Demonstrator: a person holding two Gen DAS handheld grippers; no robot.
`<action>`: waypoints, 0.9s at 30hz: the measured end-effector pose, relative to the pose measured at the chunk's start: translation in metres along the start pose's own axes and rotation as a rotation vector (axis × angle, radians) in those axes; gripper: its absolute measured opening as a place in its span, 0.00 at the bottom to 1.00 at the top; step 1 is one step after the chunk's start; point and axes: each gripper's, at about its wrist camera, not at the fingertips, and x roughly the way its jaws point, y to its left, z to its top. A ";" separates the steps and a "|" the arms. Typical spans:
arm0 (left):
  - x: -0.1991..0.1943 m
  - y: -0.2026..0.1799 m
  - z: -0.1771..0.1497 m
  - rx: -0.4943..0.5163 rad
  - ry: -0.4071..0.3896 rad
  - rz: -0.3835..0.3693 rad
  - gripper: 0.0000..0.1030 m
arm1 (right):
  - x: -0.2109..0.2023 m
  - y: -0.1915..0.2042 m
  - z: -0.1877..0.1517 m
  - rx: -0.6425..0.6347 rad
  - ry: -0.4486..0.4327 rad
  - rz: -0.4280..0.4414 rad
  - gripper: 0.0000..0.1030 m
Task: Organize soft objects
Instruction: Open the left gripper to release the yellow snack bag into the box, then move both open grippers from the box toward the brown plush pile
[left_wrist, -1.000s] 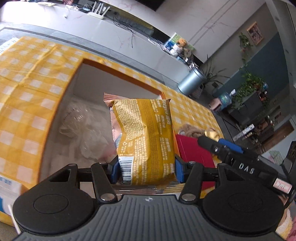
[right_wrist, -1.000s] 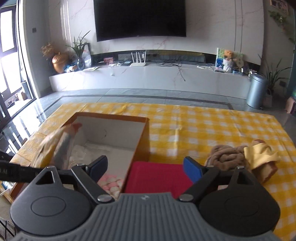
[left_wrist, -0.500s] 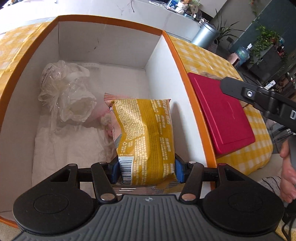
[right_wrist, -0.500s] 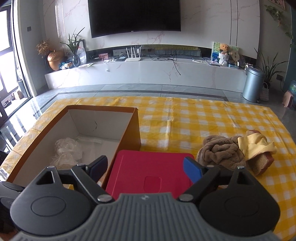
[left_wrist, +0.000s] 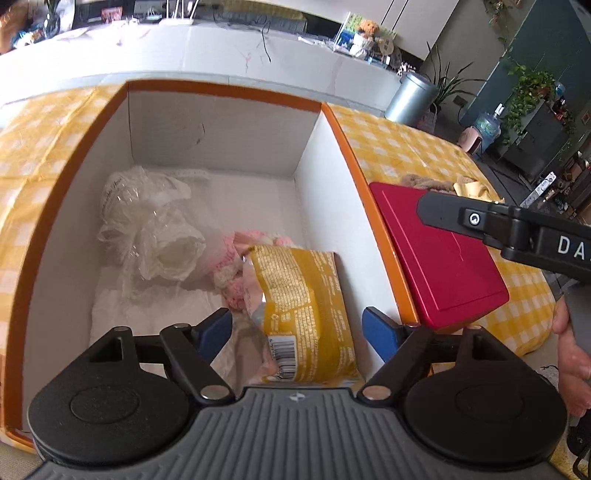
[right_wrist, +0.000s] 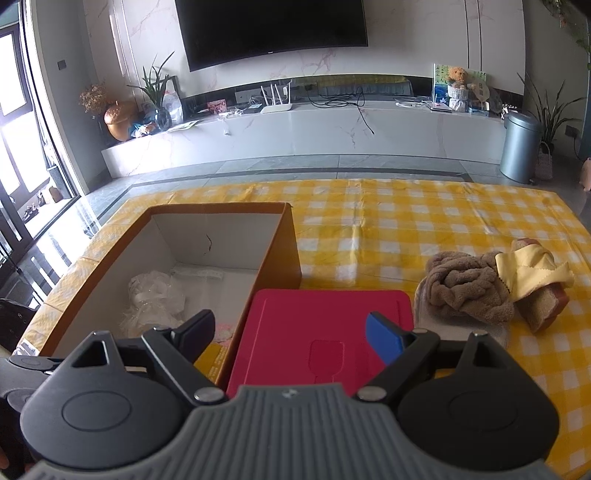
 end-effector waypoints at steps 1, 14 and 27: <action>-0.005 -0.001 -0.002 0.017 -0.023 0.027 0.94 | -0.001 0.000 0.000 0.001 -0.001 0.003 0.85; -0.033 -0.006 0.005 0.066 -0.078 0.092 0.94 | -0.007 0.000 0.001 -0.024 -0.018 -0.041 0.85; -0.065 -0.018 0.009 0.088 -0.243 0.077 0.94 | -0.061 -0.057 0.012 0.025 -0.105 -0.133 0.90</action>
